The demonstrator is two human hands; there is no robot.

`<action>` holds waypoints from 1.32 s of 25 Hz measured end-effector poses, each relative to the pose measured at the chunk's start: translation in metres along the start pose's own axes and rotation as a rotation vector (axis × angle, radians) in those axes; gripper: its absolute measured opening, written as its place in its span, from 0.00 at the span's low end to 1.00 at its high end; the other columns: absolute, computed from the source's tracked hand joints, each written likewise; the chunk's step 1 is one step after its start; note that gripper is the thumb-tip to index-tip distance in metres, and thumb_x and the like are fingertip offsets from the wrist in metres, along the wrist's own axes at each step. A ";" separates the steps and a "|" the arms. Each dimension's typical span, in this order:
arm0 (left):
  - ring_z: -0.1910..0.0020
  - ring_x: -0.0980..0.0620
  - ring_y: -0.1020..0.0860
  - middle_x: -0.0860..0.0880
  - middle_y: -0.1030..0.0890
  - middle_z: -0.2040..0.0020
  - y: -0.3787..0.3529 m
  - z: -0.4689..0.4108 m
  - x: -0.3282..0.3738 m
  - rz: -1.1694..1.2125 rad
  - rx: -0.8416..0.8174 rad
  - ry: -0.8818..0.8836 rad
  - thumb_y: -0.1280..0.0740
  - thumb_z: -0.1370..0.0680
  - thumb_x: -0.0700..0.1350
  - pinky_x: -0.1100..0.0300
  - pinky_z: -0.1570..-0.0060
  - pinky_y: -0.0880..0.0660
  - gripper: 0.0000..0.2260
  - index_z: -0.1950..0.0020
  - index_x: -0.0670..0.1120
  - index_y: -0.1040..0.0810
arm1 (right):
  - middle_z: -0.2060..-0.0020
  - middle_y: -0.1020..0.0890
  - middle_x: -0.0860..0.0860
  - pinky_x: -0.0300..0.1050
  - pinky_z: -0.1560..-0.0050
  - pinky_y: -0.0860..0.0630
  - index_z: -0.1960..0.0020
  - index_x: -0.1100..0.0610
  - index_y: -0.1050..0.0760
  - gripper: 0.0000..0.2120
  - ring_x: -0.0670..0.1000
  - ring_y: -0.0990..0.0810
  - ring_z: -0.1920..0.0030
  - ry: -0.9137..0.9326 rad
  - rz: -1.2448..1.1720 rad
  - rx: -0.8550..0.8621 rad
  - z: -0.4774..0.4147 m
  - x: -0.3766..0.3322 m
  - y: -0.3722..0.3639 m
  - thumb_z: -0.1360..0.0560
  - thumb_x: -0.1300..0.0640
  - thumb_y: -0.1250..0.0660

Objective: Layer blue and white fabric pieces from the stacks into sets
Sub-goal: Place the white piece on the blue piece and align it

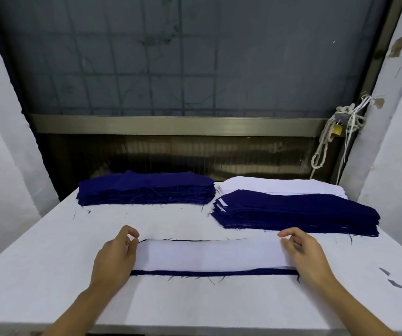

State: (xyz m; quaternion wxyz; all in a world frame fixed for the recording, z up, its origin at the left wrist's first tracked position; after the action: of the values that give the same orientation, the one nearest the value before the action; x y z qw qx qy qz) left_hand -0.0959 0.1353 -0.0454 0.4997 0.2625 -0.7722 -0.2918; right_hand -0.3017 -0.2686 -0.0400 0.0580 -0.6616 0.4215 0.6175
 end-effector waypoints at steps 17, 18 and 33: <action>0.61 0.56 0.27 0.53 0.26 0.59 -0.005 -0.002 0.001 -0.053 0.000 -0.032 0.37 0.18 0.40 0.60 0.65 0.33 0.06 0.51 0.51 0.26 | 0.55 0.25 0.41 0.44 0.53 0.23 0.54 0.47 0.21 0.09 0.46 0.27 0.50 0.113 0.463 0.041 0.005 -0.003 -0.008 0.21 0.61 0.32; 0.61 0.55 0.27 0.53 0.27 0.59 -0.005 -0.001 0.003 -0.060 -0.002 -0.041 0.37 0.18 0.38 0.61 0.66 0.33 0.06 0.51 0.50 0.26 | 0.55 0.25 0.41 0.42 0.54 0.25 0.54 0.47 0.21 0.09 0.45 0.27 0.50 0.110 0.466 0.047 0.005 -0.002 -0.007 0.21 0.61 0.32; 0.48 0.51 0.26 0.52 0.23 0.47 0.015 -0.083 0.047 -0.236 -0.022 -0.199 0.32 0.20 0.44 0.54 0.48 0.24 0.10 0.38 0.49 0.25 | 0.60 0.17 0.44 0.44 0.60 0.21 0.56 0.46 0.20 0.12 0.46 0.19 0.60 0.004 0.247 -0.027 -0.046 -0.043 -0.006 0.22 0.63 0.32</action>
State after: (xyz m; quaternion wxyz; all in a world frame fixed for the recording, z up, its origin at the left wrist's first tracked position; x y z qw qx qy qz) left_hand -0.0378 0.0976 0.0213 0.3857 0.3157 -0.7784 -0.3816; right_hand -0.2574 -0.2715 0.0047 -0.0285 -0.6067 0.4914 0.6242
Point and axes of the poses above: each hand's wrist, its own z-axis away from the middle knuckle, its own y-axis out of the back of the hand, x = y × z, the point moved 4 cm from there along -z, towards the middle knuckle
